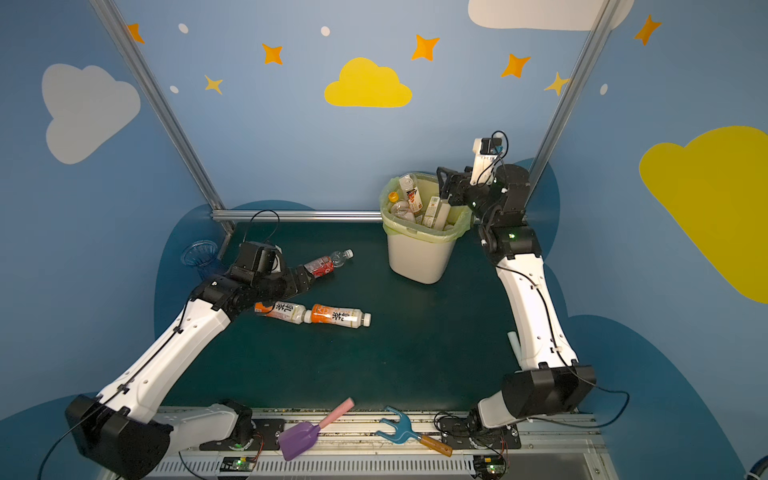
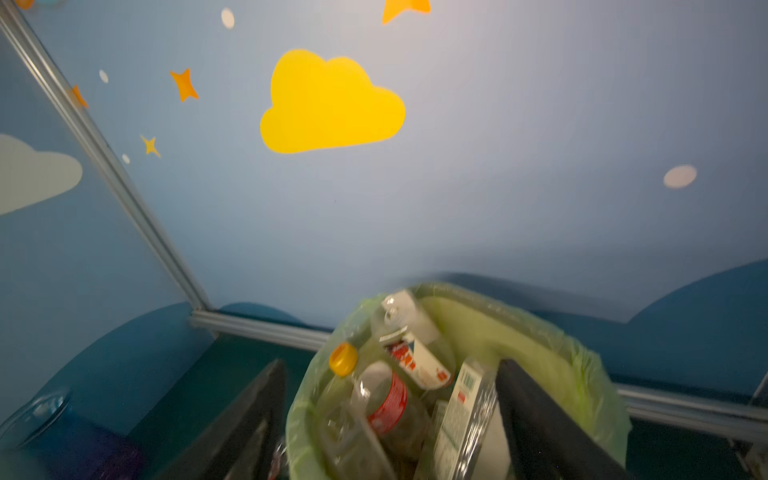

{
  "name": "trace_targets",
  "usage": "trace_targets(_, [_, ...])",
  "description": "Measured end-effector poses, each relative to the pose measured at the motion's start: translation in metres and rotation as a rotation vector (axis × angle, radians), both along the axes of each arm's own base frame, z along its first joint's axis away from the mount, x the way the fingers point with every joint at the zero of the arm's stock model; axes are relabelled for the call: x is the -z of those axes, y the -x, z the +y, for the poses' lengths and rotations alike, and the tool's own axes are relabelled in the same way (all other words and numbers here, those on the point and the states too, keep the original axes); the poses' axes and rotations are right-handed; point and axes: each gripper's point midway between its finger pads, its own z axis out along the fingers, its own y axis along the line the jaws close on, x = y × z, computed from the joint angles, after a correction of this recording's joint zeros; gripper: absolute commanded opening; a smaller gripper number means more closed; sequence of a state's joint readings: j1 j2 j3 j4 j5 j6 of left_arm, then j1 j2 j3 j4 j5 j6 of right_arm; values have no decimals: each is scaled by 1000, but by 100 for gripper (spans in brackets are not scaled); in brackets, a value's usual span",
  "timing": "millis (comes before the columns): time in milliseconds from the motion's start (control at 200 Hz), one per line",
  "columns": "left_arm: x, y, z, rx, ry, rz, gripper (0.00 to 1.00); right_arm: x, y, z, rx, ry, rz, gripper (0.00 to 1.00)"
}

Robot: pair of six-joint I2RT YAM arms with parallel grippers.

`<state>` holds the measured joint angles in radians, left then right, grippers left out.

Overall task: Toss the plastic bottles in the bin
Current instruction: 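Draw right arm back beside the bin while left gripper lowers to orange tea bottle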

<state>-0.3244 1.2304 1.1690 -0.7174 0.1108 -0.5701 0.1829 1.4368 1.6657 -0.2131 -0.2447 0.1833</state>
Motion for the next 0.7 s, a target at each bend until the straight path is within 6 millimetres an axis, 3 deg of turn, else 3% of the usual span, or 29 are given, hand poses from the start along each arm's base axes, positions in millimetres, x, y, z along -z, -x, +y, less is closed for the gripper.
trace_targets(255, [41, 6, 23, -74, -24, 164, 79, 107, 95, 77, -268, 232, 254, 79])
trace_targets(350, [55, 9, 30, -135, 2, 243, 89, 133, 118, 82, -315, 280, 333, 79])
trace_targets(526, [87, 19, 33, -276, 117, 359, 91, 159, 137, 81, -363, 304, 432, 79])
trace_targets(696, [121, 38, 37, -421, 182, 464, 89, 160, 138, 98, -462, 291, 483, 79])
